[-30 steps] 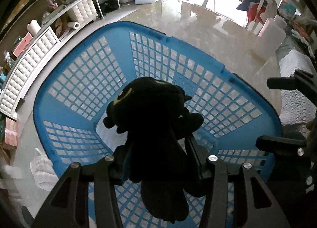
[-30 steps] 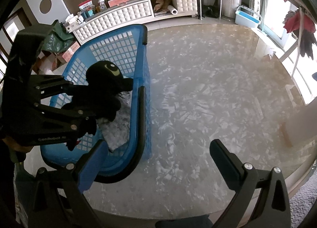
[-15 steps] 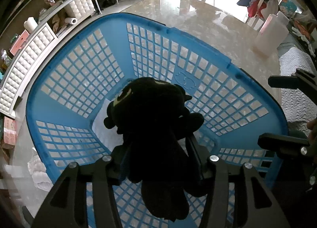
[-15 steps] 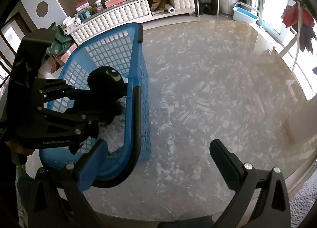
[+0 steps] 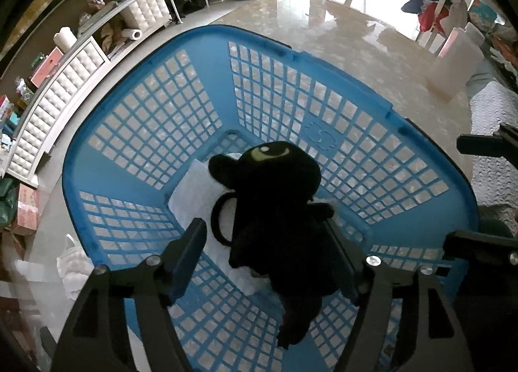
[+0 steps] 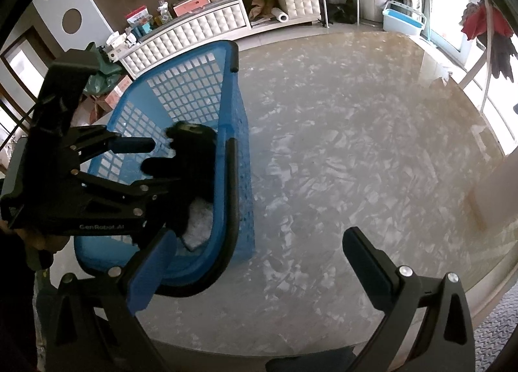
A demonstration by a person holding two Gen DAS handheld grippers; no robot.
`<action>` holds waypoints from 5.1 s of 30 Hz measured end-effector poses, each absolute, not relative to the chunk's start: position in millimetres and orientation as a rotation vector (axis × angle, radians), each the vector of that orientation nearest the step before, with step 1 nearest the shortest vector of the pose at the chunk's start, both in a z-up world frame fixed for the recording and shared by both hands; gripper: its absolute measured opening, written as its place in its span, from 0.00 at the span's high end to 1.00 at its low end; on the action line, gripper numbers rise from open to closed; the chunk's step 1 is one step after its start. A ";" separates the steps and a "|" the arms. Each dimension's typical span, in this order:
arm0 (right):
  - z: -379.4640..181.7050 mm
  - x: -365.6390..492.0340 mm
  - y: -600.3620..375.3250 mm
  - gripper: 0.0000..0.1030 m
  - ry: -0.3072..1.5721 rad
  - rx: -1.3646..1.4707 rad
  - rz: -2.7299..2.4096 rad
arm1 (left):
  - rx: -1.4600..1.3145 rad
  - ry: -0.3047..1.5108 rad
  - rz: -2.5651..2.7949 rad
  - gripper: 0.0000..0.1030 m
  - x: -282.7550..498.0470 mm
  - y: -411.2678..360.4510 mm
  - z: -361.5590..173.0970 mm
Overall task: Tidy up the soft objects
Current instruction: 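Lower the plush toy into the basket and open the left gripper, then move the right gripper down to the white foam block, then close the right gripper on the white foam block and lift it, then carry the foam block over the basket while the left gripper reaches the white quilted cloth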
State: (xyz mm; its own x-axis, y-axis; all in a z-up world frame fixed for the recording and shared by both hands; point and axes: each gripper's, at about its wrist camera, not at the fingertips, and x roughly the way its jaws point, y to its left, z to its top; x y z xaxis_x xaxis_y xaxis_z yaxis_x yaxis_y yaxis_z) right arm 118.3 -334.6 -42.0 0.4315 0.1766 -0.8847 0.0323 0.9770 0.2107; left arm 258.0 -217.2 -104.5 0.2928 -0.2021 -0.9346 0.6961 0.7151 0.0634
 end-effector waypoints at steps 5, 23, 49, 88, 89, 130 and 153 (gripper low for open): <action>-33.7 113.0 -336.7 0.00 1.102 0.220 0.086 | 0.505 1.122 -0.640 0.30 252.4 -215.5 -96.5; 3.8 90.8 -313.1 0.00 1.041 0.172 0.105 | 0.424 1.001 -0.563 0.16 203.2 -163.1 -19.2; 7.5 94.0 -193.5 0.00 1.039 0.009 0.319 | 0.206 0.995 -0.399 0.00 124.7 -9.5 -1.1; -126.3 198.4 -28.3 0.00 1.402 0.048 0.300 | -0.011 1.083 -0.106 0.00 142.5 187.1 -99.3; -128.8 199.5 -25.5 0.00 1.406 0.043 0.290 | -0.016 1.086 -0.100 0.00 146.2 189.6 -103.1; -182.0 206.8 26.1 0.52 1.353 -0.148 0.300 | 0.017 1.088 -0.133 0.00 204.5 197.5 -146.2; -58.3 197.3 -97.8 0.52 1.198 -0.076 0.375 | 0.058 1.062 -0.241 0.00 241.6 135.8 -116.1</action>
